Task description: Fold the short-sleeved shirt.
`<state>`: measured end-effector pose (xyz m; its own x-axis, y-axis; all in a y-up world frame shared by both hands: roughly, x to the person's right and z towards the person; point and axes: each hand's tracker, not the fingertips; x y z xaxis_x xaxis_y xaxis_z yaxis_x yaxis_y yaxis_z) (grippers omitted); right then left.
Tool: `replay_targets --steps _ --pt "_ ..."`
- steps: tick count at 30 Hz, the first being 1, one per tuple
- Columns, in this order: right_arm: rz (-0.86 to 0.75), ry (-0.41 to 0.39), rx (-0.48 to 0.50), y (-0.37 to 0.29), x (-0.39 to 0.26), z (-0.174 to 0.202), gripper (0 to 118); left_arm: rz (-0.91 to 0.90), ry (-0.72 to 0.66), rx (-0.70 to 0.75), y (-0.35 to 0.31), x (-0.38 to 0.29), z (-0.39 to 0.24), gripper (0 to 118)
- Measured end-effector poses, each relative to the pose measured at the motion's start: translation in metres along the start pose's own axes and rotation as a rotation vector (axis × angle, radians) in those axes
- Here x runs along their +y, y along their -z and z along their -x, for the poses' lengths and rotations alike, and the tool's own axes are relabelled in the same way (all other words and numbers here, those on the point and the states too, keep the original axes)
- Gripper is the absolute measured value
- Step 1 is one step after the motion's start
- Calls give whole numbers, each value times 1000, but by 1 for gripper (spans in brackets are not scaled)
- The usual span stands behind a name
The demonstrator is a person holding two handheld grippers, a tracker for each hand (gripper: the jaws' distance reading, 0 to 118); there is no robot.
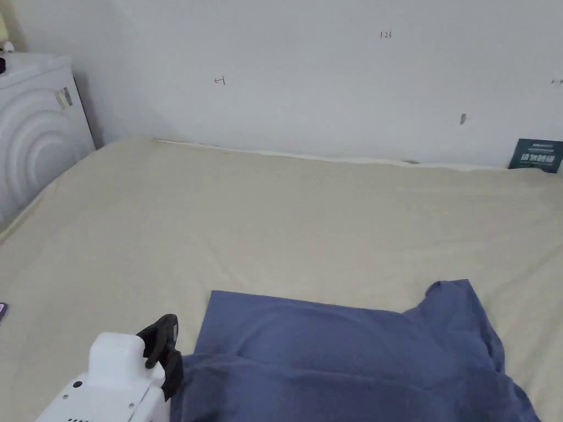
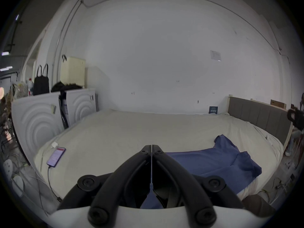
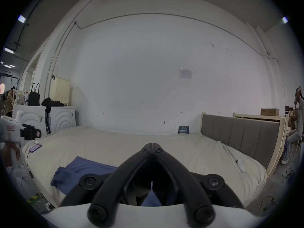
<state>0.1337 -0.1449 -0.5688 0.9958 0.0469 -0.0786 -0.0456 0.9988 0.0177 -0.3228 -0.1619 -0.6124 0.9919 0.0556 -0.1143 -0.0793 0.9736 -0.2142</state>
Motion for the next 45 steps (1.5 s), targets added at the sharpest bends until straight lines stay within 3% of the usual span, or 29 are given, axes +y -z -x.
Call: replay_targets --steps 5,9,10,11,13,14,15,17,21,22,24,25,26,28,31,32,33,34,35,36,37,38,41,45 --pt "43 13 -5 17 -11 -2 0 138 -42 20 101 2 27 0" --pt "79 13 17 31 -16 0 0 243 -11 -48 186 -5 33 2" --pt "98 3 28 35 -17 1 0 278 8 -25 209 -9 31 13" --pt "124 2 43 38 -18 1 0 329 35 -30 228 -15 30 34" --pt "126 11 48 42 -19 2 0 455 63 -56 269 -27 30 109" --pt "135 17 55 43 -20 2 0 505 85 -41 286 -35 30 118" --pt "147 21 62 43 -21 2 0 468 144 -21 297 -42 28 118" --pt "163 17 67 46 -24 3 0 566 198 51 323 -55 29 118" --pt "209 -10 75 54 -31 3 0 635 179 16 346 -76 35 115" --pt "216 -13 75 55 -32 2 0 628 187 27 348 -77 35 105" --pt "228 -14 78 57 -36 2 0 664 163 15 349 -81 40 49" --pt "237 -16 80 60 -39 2 0 644 102 -62 345 -80 39 23" --pt "245 -21 78 62 -42 2 0 601 141 -68 339 -77 30 6" --pt "272 -35 78 72 -50 3 0 599 241 -80 331 -75 18 6" --pt "301 -49 100 96 -59 -2 2 564 206 -67 317 -69 12 6" --pt "306 -57 103 107 -61 -4 14 528 207 -33 310 -64 9 6" --pt "310 -60 111 121 -63 -9 14 503 199 -35 302 -57 8 6" --pt "325 -53 131 136 -65 -16 22 451 192 -40 294 -49 8 6" --pt "380 -54 161 159 -67 -24 42 412 156 -54 286 -42 9 6" --pt "478 -72 183 188 -71 -33 82 400 144 -61 280 -36 9 6" --pt "539 -91 170 211 -75 -41 114 397 148 -59 276 -31 8 6" --pt "498 -82 155 234 -82 -50 118 382 147 -56 270 -26 7 6" --pt "634 -97 104 319 -103 -77 118 351 144 -74 261 -18 7 6" --pt "808 -15 113 408 -129 -98 117 363 107 -79 257 -13 2 6"
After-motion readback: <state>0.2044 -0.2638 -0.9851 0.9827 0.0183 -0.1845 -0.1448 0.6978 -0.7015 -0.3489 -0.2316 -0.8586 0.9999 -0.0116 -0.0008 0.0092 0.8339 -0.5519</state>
